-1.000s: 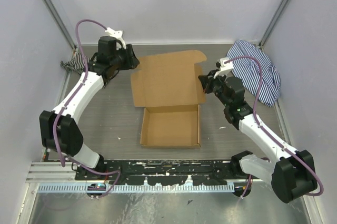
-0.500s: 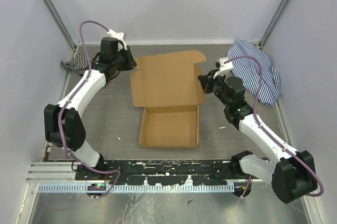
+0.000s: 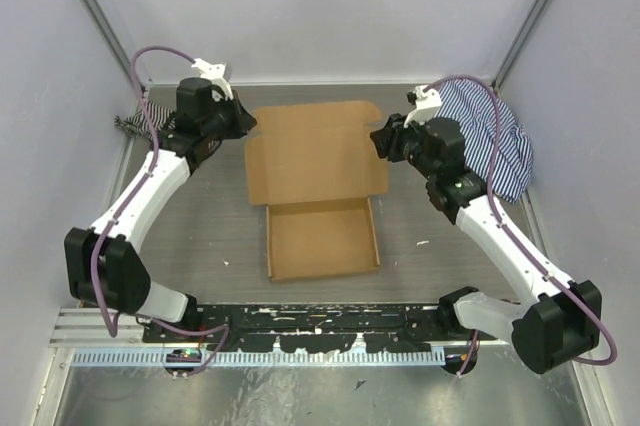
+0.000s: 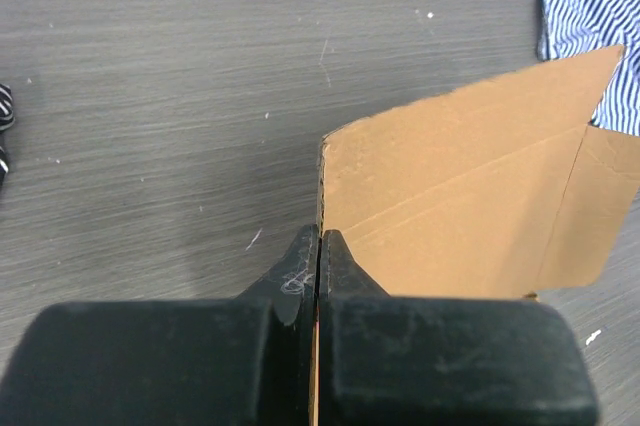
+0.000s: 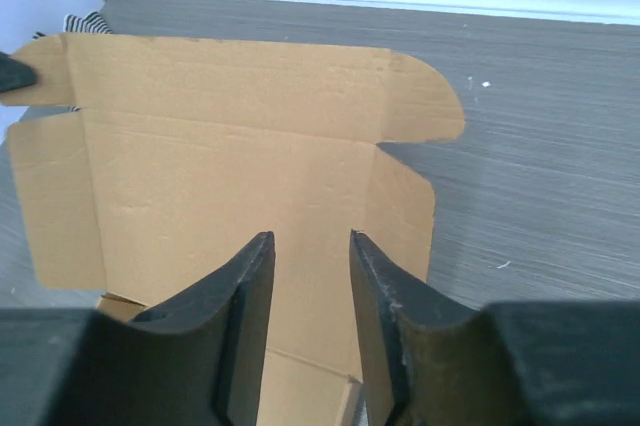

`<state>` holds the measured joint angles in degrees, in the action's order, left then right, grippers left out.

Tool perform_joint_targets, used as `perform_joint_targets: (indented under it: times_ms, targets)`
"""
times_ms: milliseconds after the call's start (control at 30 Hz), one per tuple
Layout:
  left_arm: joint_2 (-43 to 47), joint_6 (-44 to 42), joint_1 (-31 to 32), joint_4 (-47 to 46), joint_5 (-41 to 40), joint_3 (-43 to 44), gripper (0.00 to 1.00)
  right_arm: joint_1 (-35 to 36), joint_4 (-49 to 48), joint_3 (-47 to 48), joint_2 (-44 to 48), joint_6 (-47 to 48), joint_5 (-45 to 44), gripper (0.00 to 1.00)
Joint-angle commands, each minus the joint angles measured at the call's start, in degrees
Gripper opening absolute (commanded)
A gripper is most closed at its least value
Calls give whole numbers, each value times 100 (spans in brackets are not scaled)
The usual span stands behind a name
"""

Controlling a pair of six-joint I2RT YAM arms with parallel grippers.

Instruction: Fold the paper box

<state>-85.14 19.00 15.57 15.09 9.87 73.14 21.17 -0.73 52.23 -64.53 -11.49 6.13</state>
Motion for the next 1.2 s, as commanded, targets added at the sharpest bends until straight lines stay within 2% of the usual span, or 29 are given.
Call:
perform_joint_targets:
  times_ms: [0, 167, 267, 333, 467, 600, 700, 833, 1000, 1167]
  targets:
    - [628, -13, -18, -704, 183, -280, 1, 6, 687, 622, 35, -170, -535, 44]
    - [1020, -295, -11, -1108, 785, -514, 1, 7, 1507, 1220, -232, -395, -1404, 44]
    - [1284, -465, -5, -1470, 1124, -762, 1, -6, 1995, 1389, -389, -713, -2483, 43]
    - [1558, -476, -3, -1652, 1236, -996, 2, -40, 2245, 1395, -455, -879, -3024, 37]
    - [2050, -399, 37, -1987, 1155, -1537, 2, -163, 2507, 1212, -575, -1112, -3255, 15]
    - [2579, -239, 66, -2052, 983, -2083, 2, -221, 2456, 812, -620, -1336, -3181, 9]
    - [2896, -103, 77, -2089, 905, -2385, 1, -261, 2057, 501, -651, -1180, -2708, 9]
    - [3029, 8, 87, -2123, 855, -2603, 1, -262, 1442, 296, -812, -847, -1143, 8]
    - [2926, 134, 132, -2194, 950, -2621, 2, -233, 1180, 269, -882, -775, 254, 8]
    - [2811, 174, 234, -2204, 1071, -2607, 2, -112, 1178, 177, -678, -697, 604, 8]
